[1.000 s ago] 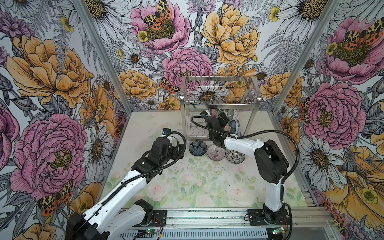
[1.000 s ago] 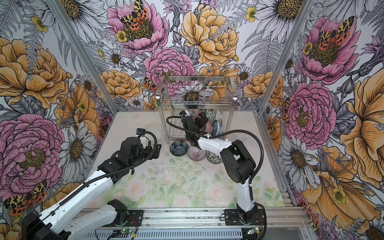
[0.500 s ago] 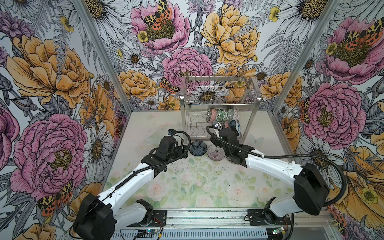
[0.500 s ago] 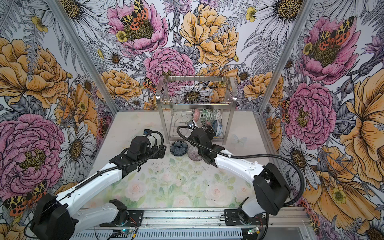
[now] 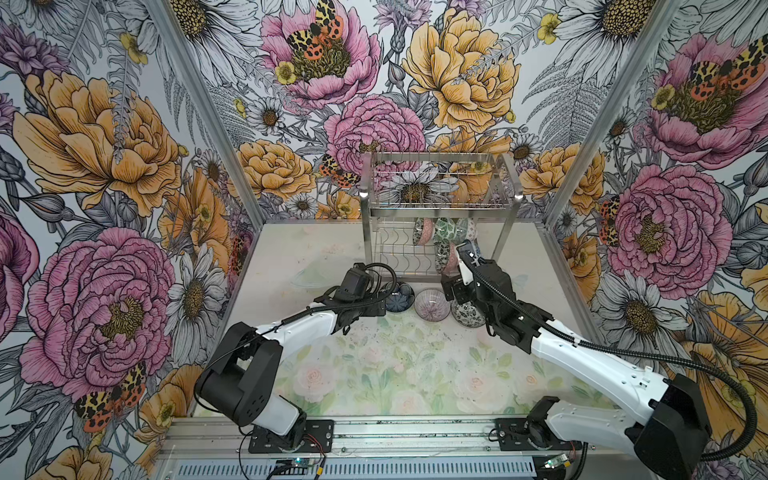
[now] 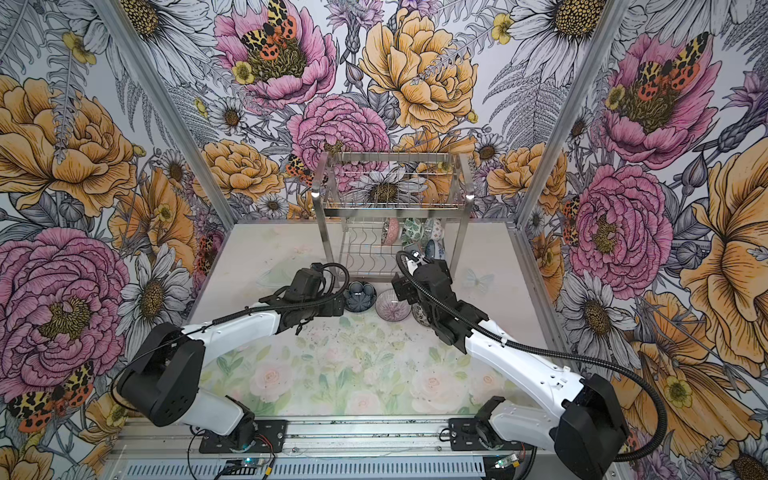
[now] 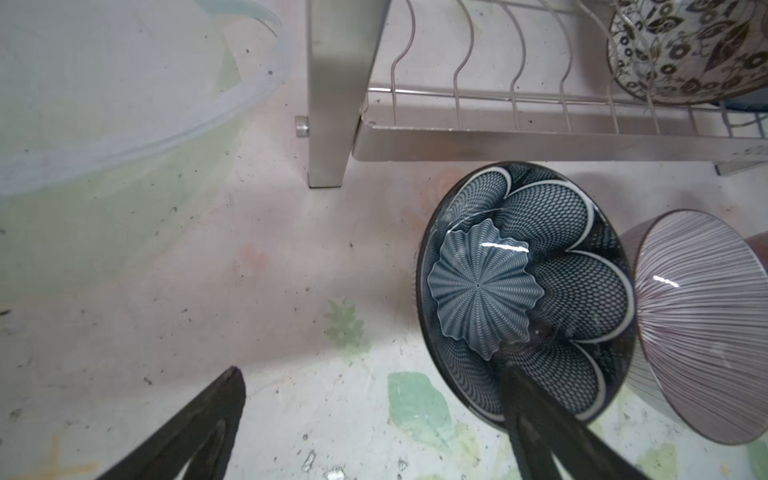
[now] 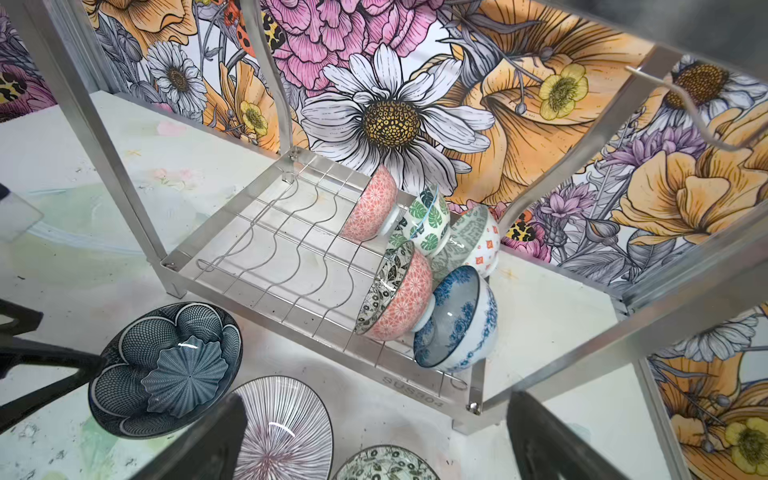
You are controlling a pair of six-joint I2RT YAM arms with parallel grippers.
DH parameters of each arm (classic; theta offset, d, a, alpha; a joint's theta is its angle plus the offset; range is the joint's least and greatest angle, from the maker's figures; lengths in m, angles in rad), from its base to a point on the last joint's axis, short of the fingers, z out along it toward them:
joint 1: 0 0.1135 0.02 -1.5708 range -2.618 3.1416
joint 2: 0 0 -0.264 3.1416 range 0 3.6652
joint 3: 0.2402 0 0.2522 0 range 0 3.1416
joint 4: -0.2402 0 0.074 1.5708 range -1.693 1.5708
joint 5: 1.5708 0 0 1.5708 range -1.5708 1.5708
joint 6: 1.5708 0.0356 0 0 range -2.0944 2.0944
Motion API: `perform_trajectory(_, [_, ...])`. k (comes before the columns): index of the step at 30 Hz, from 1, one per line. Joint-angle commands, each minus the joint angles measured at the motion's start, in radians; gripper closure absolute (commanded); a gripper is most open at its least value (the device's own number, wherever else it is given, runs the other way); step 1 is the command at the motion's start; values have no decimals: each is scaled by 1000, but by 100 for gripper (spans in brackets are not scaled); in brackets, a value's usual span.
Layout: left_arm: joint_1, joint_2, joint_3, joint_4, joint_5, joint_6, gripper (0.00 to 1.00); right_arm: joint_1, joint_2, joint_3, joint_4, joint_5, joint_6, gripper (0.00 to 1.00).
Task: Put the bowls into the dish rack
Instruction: 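Open the right gripper and withdraw while the left reaches toward the blue geometric bowl, then grasp the dark blue geometric bowl rim with the left gripper and tilt it up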
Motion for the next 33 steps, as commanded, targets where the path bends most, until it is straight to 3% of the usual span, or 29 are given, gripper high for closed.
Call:
perform_trajectory(1, [7,58,59,57,42,-14,11,-12,-25,-17,-16,-29,40,0])
perform_trajectory(14, [4,210,171,63,52,-23,58,-33,-27,-27,-20,-52,51,0])
perform_trajectory(22, [3,234,193,44,38,-24,100,-45,-49,-23,-35,-68,50,0])
perform_trajectory(27, [3,184,182,5,3,-9,100,-47,-63,-9,-61,-79,52,0])
perform_trajectory(33, [-4,2,123,-61,-85,12,100,-43,-88,29,-101,-164,88,0])
